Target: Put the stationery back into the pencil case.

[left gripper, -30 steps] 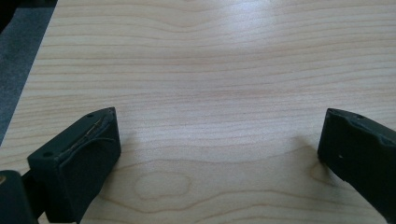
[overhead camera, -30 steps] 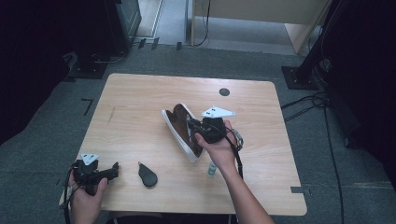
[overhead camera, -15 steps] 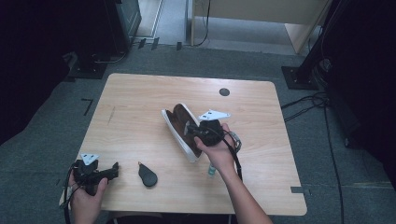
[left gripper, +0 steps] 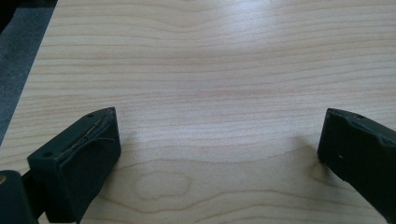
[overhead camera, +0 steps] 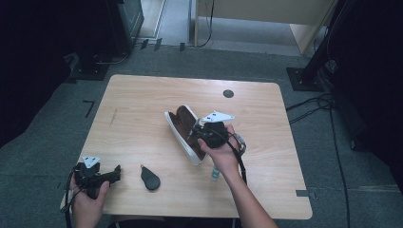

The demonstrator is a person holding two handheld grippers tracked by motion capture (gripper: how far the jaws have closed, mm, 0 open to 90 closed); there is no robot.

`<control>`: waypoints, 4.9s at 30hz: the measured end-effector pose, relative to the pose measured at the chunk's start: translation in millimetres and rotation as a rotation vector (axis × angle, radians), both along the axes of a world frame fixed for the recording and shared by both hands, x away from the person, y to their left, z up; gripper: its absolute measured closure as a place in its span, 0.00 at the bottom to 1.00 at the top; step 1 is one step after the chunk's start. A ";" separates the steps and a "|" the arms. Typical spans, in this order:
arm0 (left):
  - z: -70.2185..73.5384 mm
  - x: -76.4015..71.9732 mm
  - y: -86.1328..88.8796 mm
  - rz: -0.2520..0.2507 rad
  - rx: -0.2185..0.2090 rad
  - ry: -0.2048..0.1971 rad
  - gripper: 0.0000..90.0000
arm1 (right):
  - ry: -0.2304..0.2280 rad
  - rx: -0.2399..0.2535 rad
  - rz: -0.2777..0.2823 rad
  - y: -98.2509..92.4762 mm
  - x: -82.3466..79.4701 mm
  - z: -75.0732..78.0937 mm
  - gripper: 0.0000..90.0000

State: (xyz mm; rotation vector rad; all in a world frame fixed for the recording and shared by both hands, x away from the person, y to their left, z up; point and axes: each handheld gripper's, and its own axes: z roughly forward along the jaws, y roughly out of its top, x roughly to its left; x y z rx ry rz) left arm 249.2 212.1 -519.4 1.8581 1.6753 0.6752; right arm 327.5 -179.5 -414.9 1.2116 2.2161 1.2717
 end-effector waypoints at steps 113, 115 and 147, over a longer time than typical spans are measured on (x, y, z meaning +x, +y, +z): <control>0.1 0.0 -0.2 -0.010 0.002 0.001 0.00 | -0.080 0.105 -0.055 -64.4 -124.6 -46.6 0.48; 0.1 0.0 -0.3 -0.010 0.002 0.001 0.00 | -0.085 0.081 -0.062 -62.2 -125.6 -50.8 0.50; 0.1 0.0 -0.3 -0.010 0.001 0.001 0.00 | -0.171 0.113 -0.065 -47.4 -107.2 -2.6 0.74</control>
